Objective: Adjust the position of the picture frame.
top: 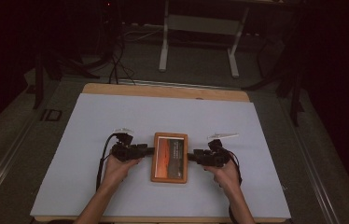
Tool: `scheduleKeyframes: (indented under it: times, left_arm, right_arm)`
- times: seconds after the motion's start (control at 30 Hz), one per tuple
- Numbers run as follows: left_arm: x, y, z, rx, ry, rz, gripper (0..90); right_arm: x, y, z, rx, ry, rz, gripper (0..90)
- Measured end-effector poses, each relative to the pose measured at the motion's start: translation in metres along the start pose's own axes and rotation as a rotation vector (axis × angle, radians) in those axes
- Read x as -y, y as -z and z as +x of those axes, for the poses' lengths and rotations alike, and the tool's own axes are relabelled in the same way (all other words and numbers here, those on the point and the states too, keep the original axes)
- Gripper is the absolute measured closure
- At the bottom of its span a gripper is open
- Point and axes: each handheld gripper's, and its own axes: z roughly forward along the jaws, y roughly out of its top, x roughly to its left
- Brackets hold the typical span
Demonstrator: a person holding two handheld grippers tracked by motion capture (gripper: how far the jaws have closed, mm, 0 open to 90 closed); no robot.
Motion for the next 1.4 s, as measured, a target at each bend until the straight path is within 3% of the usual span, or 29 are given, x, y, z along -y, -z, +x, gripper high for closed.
scheduleKeyframes:
  times: [0.13, 0.4, 0.63, 0.87, 1.3, 1.4]
  left_arm:
    - [-0.001, 0.004, -0.003, -0.029, -0.023, -0.017, 49.8]
    - [-0.001, 0.011, -0.012, -0.086, -0.089, -0.051, 48.7]
    - [-0.001, 0.01, -0.018, -0.085, -0.119, -0.054, 47.8]
    - [0.0, 0.011, -0.022, -0.074, -0.135, -0.058, 47.6]
    - [0.0, 0.012, -0.031, -0.074, -0.169, -0.066, 47.3]
    - [0.001, 0.011, -0.037, -0.071, -0.21, -0.057, 46.3]
  right_arm:
    - [0.0, 0.0, 0.005, 0.049, 0.069, -0.004, 53.1]
    - [-0.002, 0.002, 0.013, 0.12, 0.155, -0.019, 54.3]
    - [-0.004, 0.001, 0.023, 0.195, 0.232, -0.024, 54.9]
    - [-0.005, 0.003, 0.027, 0.193, 0.269, -0.033, 53.0]
    - [-0.006, 0.004, 0.031, 0.209, 0.296, -0.049, 52.3]
    - [-0.006, 0.004, 0.033, 0.208, 0.301, -0.047, 52.3]
